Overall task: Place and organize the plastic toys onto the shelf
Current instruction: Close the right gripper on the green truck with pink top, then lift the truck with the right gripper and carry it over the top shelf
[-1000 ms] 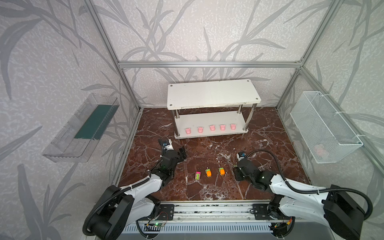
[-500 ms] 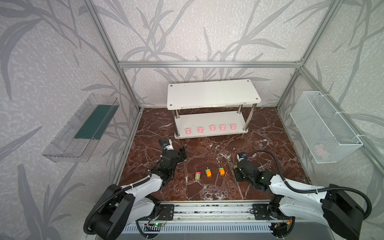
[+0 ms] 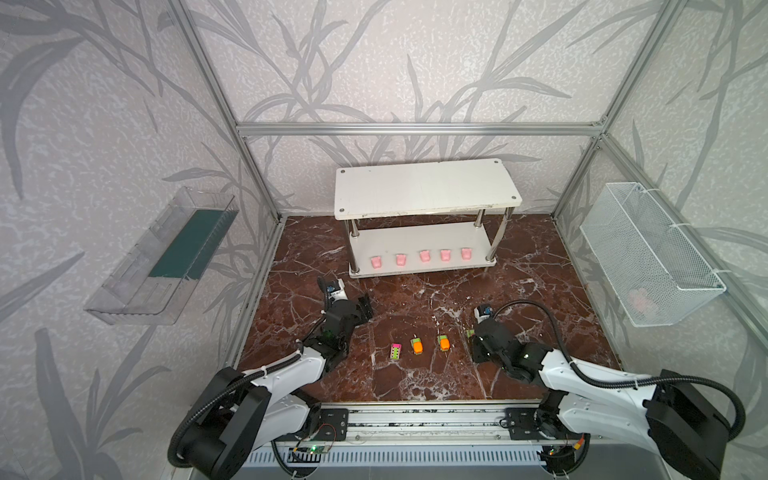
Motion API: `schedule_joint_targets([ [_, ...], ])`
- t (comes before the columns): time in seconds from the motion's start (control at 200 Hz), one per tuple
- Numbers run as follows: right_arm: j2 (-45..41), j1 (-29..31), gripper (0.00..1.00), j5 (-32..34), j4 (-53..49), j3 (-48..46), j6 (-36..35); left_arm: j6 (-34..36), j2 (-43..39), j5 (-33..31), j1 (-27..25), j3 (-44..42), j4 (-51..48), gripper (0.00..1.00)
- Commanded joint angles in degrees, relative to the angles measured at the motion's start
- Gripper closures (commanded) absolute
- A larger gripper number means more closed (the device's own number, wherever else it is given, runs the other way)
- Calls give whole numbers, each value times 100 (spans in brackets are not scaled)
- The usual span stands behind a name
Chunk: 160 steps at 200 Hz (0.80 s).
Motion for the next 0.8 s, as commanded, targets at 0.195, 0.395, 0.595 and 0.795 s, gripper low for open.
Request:
schedule_joint_targets([
  [0.195, -614, -40, 73, 103, -749, 272, -100, -96, 48, -49, 22, -53, 126, 21],
  [0.395, -1290, -40, 73, 228, -2143, 1102, -211, -86, 13, -48, 20, -62, 108, 21],
  [0.595, -1461, -40, 74, 305, -3650, 2542, -451, -69, -48, -24, 32, -19, 27, 21],
  [0.795, -1022, -40, 73, 326, -4699, 4322, -802, -45, -51, 4, 38, 21, -56, 21],
])
